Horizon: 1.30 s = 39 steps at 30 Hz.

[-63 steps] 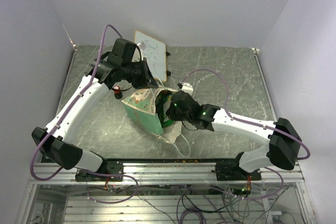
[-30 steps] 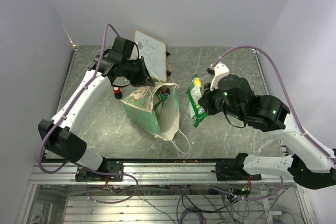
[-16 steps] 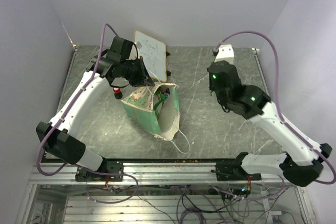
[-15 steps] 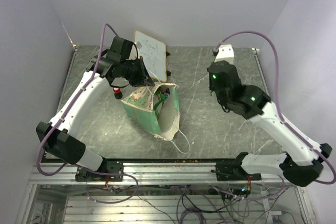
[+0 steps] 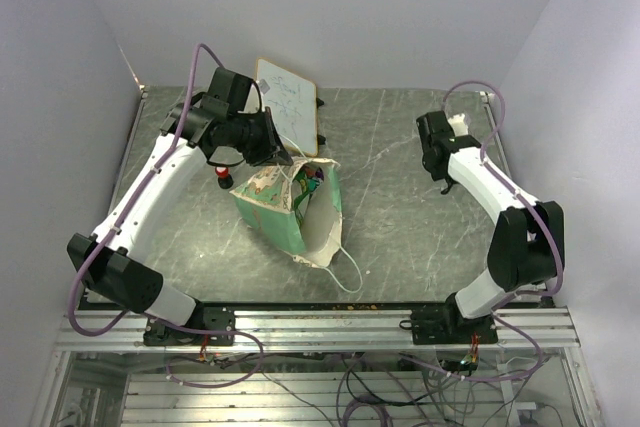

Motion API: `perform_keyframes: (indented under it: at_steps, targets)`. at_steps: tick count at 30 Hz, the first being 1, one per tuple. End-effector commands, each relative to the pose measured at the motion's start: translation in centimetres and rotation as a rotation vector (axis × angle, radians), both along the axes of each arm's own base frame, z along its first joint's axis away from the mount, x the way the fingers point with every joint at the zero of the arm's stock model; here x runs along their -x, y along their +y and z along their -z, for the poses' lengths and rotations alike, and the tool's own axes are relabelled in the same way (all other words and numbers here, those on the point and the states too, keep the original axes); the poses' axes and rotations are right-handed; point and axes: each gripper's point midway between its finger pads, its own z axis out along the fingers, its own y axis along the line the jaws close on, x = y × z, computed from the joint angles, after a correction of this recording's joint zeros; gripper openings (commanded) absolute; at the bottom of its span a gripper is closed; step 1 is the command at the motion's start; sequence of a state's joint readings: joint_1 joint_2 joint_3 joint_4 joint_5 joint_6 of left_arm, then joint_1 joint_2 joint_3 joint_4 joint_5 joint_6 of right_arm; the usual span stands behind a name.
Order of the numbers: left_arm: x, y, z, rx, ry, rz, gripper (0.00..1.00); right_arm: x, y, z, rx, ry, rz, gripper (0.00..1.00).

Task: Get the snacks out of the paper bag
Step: Place the snack at the center of the board.

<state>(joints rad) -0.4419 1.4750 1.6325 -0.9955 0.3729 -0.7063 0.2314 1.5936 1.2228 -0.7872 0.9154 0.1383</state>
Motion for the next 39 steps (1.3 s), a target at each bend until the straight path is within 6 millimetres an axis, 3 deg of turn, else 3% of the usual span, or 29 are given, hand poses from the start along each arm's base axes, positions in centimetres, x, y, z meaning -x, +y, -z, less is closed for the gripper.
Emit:
perform_keyframes:
  at_steps: [1,7,10,12,14,17,20,24,30,32,35,39]
  targets:
    - [0.7,-0.1,-1.1,0.040,0.010,-0.001,0.07,1.1,-0.6,0.3,0.002,0.000,0.000,0.00]
    - [1.5,0.6,-0.9,0.039,0.015,-0.030,0.07,1.9,2.7,8.6,-0.200,0.223,-0.024,0.00]
    - [1.6,0.8,-0.9,0.027,0.015,-0.035,0.07,2.1,5.1,11.3,-0.337,0.304,-0.037,0.00]
    - [1.5,0.8,-1.0,0.025,0.013,-0.037,0.07,1.6,7.6,11.8,-0.467,0.319,-0.091,0.09]
    - [1.4,0.7,-1.0,0.029,0.012,-0.038,0.07,0.9,10.9,11.3,-0.637,0.296,-0.190,0.28]
    - [1.1,0.4,-1.0,0.040,0.013,-0.033,0.07,-0.1,14.1,8.2,-0.803,0.178,-0.294,0.55]
    - [0.8,0.1,-1.1,0.041,0.008,-0.022,0.07,0.1,15.7,5.3,-0.897,0.089,-0.358,0.67]
    - [0.5,0.6,-0.8,-0.004,-0.001,-0.008,0.07,1.6,16.4,4.7,-0.985,0.016,-0.311,0.66]
    - [1.2,0.5,0.2,0.013,0.020,0.010,0.07,5.5,19.8,4.4,-1.279,-0.097,-0.284,0.65]
    - [1.3,0.3,0.3,0.029,0.023,0.014,0.07,6.4,19.7,4.0,-1.292,-0.126,-0.287,0.65]
    - [1.2,-0.1,0.7,0.048,0.034,0.022,0.07,6.8,19.7,1.6,-1.285,-0.175,-0.387,0.65]
    - [0.8,-0.4,1.0,0.054,0.041,0.033,0.07,7.2,22.3,-3.1,-1.342,-0.215,-0.662,0.65]
